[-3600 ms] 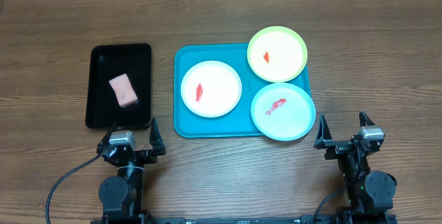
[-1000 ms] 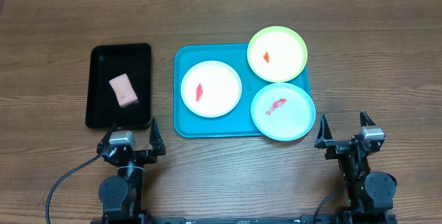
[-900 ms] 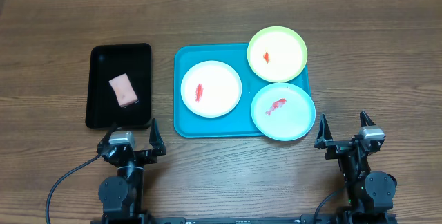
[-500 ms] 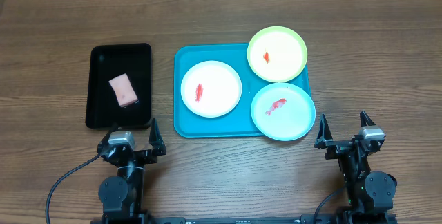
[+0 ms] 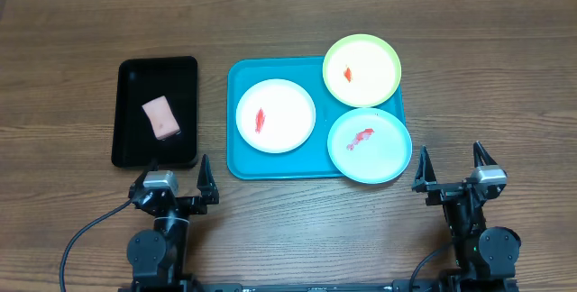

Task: Clean dirty plates on tray and stack at the side
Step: 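Move left gripper toward pink sponge and right gripper toward plates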

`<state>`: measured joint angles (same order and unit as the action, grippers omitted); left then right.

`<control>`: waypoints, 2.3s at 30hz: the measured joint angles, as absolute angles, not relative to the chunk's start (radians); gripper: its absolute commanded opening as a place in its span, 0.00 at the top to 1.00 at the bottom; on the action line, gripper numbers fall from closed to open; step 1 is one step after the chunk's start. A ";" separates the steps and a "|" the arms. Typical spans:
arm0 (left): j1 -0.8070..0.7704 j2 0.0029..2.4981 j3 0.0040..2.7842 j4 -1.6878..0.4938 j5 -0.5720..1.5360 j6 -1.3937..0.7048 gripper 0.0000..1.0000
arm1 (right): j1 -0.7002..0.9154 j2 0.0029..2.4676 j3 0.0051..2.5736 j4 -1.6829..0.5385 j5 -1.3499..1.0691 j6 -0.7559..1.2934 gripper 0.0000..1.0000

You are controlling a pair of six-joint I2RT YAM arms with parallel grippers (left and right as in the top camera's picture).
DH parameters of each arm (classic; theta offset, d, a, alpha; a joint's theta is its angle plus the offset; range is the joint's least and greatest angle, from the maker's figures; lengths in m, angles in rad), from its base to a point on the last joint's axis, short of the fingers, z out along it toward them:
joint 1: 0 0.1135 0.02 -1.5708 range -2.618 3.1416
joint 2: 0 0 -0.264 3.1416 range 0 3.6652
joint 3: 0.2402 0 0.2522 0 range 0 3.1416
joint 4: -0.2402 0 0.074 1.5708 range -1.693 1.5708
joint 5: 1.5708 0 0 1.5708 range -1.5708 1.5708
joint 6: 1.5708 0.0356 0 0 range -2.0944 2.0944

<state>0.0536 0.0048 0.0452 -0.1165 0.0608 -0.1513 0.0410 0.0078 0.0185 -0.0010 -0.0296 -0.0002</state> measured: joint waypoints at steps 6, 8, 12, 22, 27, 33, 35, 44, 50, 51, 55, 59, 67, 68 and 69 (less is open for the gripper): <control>0.054 0.005 0.116 -0.168 0.067 -0.152 0.01 | 0.041 0.008 0.019 0.039 -0.040 0.022 0.00; 0.054 0.005 0.139 -0.173 0.068 -0.152 0.00 | 0.041 0.008 0.019 0.043 -0.042 0.026 0.00; 0.054 0.005 0.173 -0.181 0.068 -0.151 0.00 | 0.041 0.008 0.019 0.044 -0.045 0.035 0.00; 0.054 0.081 0.220 -0.192 0.102 -0.151 0.00 | 0.041 0.008 0.022 0.044 -0.064 0.049 0.00; 0.054 0.205 0.299 -0.192 0.112 -0.152 0.00 | 0.041 0.010 0.032 0.045 -0.070 0.051 0.00; 0.054 0.342 0.431 -0.189 0.118 -0.152 0.00 | 0.041 0.011 0.033 0.045 -0.071 0.052 0.00; 0.054 0.384 0.481 -0.187 0.120 -0.151 0.00 | 0.041 0.011 0.038 0.044 -0.071 0.052 0.00; 0.054 0.443 0.576 -0.187 0.120 -0.152 0.00 | 0.041 0.111 0.156 0.044 -0.076 0.052 0.00; 0.054 0.444 0.578 -0.189 0.120 -0.151 0.00 | 0.041 0.287 0.299 0.041 -0.126 0.052 0.00; 0.054 0.443 0.578 -0.190 0.120 -0.152 0.00 | 0.041 0.328 0.334 0.035 -0.139 0.052 0.00; 0.054 0.444 0.579 -0.190 0.120 -0.151 0.00 | 0.041 0.469 0.484 -0.053 -0.231 0.052 0.00; 0.054 0.460 0.593 -0.196 0.121 -0.152 0.00 | 0.041 0.591 0.656 -0.256 -0.320 0.051 0.00; 0.054 0.617 0.813 -0.365 0.157 -0.152 0.01 | 0.041 0.803 0.991 -0.629 -0.389 0.052 0.00; 0.054 0.643 0.847 -0.399 0.159 -0.151 0.00 | 0.041 0.817 1.010 -0.647 -0.392 0.052 0.00; 0.054 0.664 0.875 -0.427 0.162 -0.152 0.00 | 0.041 0.832 1.032 -0.663 -0.397 0.052 0.00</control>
<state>0.0536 0.6636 0.8745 -0.4267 0.1619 -0.1516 0.0410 0.8322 1.0317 -0.6628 -0.3973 0.0525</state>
